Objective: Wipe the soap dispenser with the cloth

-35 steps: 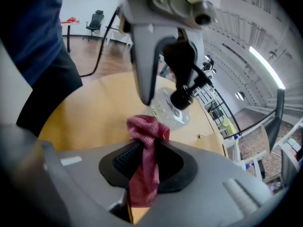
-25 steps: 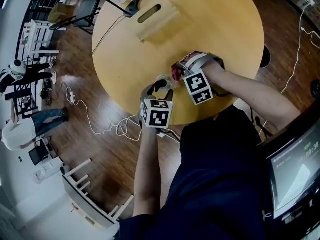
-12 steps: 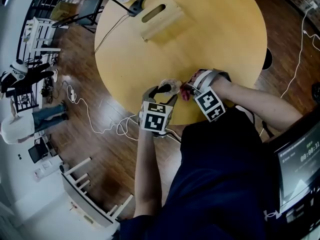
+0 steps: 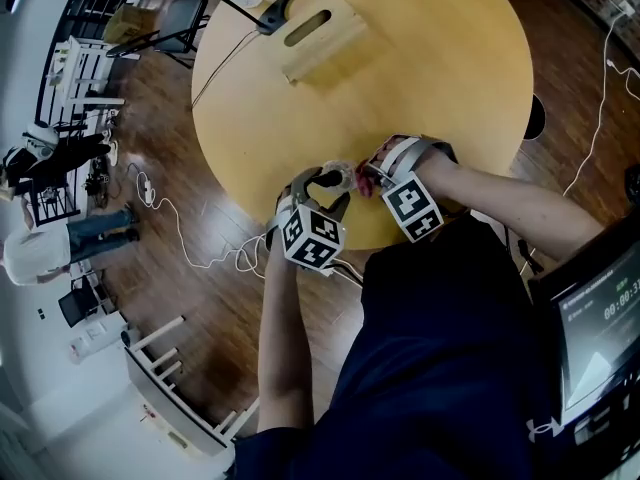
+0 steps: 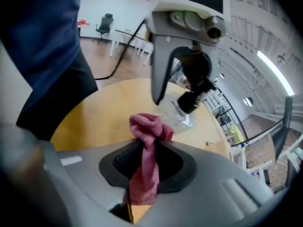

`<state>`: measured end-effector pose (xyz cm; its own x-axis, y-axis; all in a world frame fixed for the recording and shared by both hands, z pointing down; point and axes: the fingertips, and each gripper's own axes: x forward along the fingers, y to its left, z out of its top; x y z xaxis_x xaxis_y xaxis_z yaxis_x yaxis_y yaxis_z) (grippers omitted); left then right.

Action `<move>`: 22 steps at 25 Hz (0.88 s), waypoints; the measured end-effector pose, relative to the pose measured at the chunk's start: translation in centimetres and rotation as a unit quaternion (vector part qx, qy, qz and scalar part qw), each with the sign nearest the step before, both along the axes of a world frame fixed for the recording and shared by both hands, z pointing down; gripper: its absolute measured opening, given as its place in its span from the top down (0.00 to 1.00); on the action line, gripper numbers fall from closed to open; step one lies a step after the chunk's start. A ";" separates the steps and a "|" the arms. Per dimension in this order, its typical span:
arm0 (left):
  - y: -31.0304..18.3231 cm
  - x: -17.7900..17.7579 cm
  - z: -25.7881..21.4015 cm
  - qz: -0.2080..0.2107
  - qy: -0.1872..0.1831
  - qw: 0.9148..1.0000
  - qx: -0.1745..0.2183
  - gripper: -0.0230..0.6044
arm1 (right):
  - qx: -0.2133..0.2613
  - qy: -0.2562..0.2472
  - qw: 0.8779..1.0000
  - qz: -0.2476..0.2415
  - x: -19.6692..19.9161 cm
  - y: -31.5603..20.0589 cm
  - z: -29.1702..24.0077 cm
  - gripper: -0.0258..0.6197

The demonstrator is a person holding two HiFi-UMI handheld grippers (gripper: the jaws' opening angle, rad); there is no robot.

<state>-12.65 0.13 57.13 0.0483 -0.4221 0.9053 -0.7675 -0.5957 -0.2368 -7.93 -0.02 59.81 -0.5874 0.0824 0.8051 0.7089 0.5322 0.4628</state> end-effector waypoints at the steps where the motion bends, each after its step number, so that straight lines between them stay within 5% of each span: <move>1: 0.5 -0.3 0.3 0.033 -0.031 0.999 -0.010 0.48 | -0.010 0.008 1.000 -0.013 0.6 1.1 0.7 0.83; 3: 1.5 -0.9 0.4 0.026 -0.055 0.998 -0.029 0.44 | -0.003 0.012 1.000 -0.011 0.6 1.3 1.6 0.83; 5: 1.6 -0.7 -0.4 -0.087 0.012 0.996 -0.026 0.43 | 0.022 -0.002 0.999 0.033 -0.8 -1.1 1.5 0.83; 7: 0.6 0.3 -1.6 -0.234 0.130 0.963 -0.004 0.44 | 0.039 -0.022 0.995 0.087 -2.6 -4.3 0.5 0.83; 8: 0.1 0.7 -1.9 -0.280 0.165 0.946 0.006 0.44 | 0.039 -0.031 0.993 0.106 -3.2 -5.3 -0.1 0.83; 9: -0.2 0.8 -1.9 -0.298 0.170 0.939 0.015 0.44 | 0.036 -0.037 0.992 0.115 -3.6 -5.7 -0.6 0.83; 12: -0.4 -0.2 -1.0 -0.247 0.109 0.962 0.030 0.48 | 0.037 -0.030 0.996 0.081 -2.8 -3.8 -0.5 0.83; 16: -0.5 0.3 -0.3 -0.088 0.075 0.993 0.030 0.48 | -0.005 -0.004 1.000 0.012 0.2 1.1 1.2 0.83; 19: -0.3 0.8 -0.4 0.023 0.041 0.999 0.006 0.48 | 0.008 0.006 1.000 0.019 0.2 0.7 2.0 0.83; 22: 0.2 -0.8 -0.4 0.002 0.004 1.000 -0.020 0.49 | 0.045 0.005 0.996 0.078 -1.3 -2.8 2.4 0.83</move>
